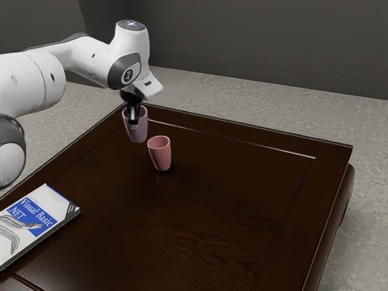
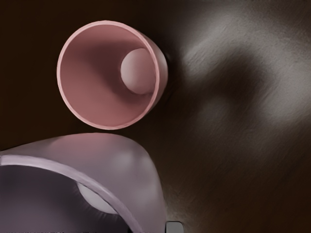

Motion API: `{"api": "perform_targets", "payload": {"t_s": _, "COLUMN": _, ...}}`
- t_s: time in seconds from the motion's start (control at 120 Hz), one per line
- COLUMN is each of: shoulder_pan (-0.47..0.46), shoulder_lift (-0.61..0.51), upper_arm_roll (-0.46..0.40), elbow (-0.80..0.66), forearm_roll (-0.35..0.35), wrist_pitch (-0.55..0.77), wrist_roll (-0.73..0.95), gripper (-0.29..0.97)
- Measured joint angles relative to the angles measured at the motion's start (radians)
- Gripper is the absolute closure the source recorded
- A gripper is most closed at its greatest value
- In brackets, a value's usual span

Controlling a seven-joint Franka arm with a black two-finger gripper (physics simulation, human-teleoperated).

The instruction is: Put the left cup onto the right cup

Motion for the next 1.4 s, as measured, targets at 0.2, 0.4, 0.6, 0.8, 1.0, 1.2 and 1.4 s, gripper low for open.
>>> {"api": "perform_targets", "payload": {"t_s": 0.2, "shoulder_pan": -0.017, "shoulder_lift": 0.076, "upper_arm_roll": 0.000, "elbow": 0.088, "forearm_roll": -0.009, "wrist_pitch": -0.006, "wrist_roll": 0.008, "gripper": 0.76}}
{"api": "perform_targets", "payload": {"t_s": 0.4, "shoulder_pan": -0.029, "shoulder_lift": 0.108, "upper_arm_roll": 0.000, "elbow": 0.132, "forearm_roll": -0.012, "wrist_pitch": -0.004, "wrist_roll": 0.015, "gripper": 0.76}}
{"api": "perform_targets", "payload": {"t_s": 0.6, "shoulder_pan": -0.035, "shoulder_lift": 0.149, "upper_arm_roll": -0.001, "elbow": 0.157, "forearm_roll": -0.038, "wrist_pitch": 0.004, "wrist_roll": 0.022, "gripper": 0.76}}
{"api": "perform_targets", "payload": {"t_s": 0.8, "shoulder_pan": -0.023, "shoulder_lift": 0.214, "upper_arm_roll": 0.001, "elbow": 0.145, "forearm_roll": -0.078, "wrist_pitch": 0.010, "wrist_roll": 0.026, "gripper": 0.78}}
{"api": "perform_targets", "payload": {"t_s": 1.0, "shoulder_pan": -0.003, "shoulder_lift": 0.199, "upper_arm_roll": 0.003, "elbow": 0.128, "forearm_roll": -0.104, "wrist_pitch": -0.001, "wrist_roll": 0.033, "gripper": 0.50}}
{"api": "perform_targets", "payload": {"t_s": 1.2, "shoulder_pan": -0.007, "shoulder_lift": 0.153, "upper_arm_roll": 0.011, "elbow": 0.129, "forearm_roll": -0.108, "wrist_pitch": -0.036, "wrist_roll": 0.043, "gripper": 0.19}}
{"api": "perform_targets", "payload": {"t_s": 1.4, "shoulder_pan": -0.014, "shoulder_lift": 0.121, "upper_arm_roll": 0.011, "elbow": 0.127, "forearm_roll": -0.103, "wrist_pitch": -0.062, "wrist_roll": 0.051, "gripper": 0.08}}
